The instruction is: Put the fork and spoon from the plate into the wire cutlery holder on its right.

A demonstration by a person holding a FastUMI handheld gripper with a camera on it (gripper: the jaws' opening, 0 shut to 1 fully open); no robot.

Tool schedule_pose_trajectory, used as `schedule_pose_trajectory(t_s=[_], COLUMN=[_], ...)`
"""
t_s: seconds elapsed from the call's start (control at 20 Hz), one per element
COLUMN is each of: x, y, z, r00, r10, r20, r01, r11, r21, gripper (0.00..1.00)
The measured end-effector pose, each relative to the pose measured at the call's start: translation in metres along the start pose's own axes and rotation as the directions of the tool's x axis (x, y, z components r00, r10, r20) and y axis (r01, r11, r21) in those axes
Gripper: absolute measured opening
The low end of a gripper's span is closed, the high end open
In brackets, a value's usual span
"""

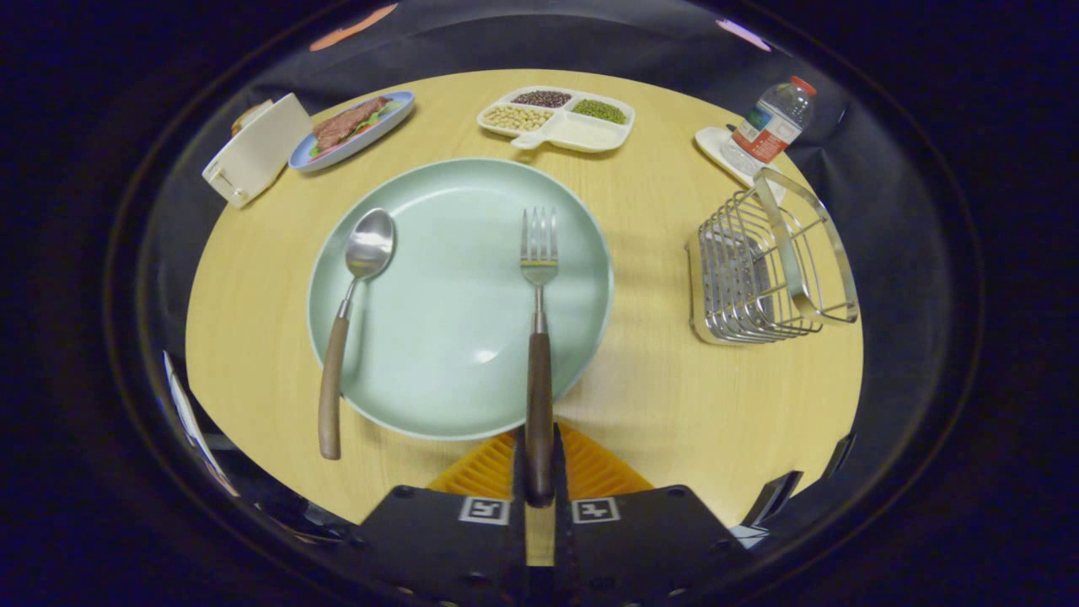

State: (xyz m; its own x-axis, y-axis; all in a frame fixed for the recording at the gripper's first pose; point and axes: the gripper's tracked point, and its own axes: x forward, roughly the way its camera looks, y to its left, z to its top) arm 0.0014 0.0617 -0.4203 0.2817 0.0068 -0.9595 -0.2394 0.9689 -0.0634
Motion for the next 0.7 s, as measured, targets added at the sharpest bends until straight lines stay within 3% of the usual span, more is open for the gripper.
schedule_pose_trajectory(t_s=[0.15, 0.2, 0.7], x=[-0.007, -0.011, -0.069], y=[-0.002, -0.002, -0.021], z=[0.006, 0.008, 0.013], r00=[0.999, 0.999, 0.988], r10=[0.015, 0.023, 0.048], r20=[0.033, 0.048, 0.144], r01=[-0.014, -0.023, -0.052], r11=[1.000, 1.000, 0.998], r21=[-0.023, -0.020, 0.025], gripper=[0.11, 0.04, 0.04])
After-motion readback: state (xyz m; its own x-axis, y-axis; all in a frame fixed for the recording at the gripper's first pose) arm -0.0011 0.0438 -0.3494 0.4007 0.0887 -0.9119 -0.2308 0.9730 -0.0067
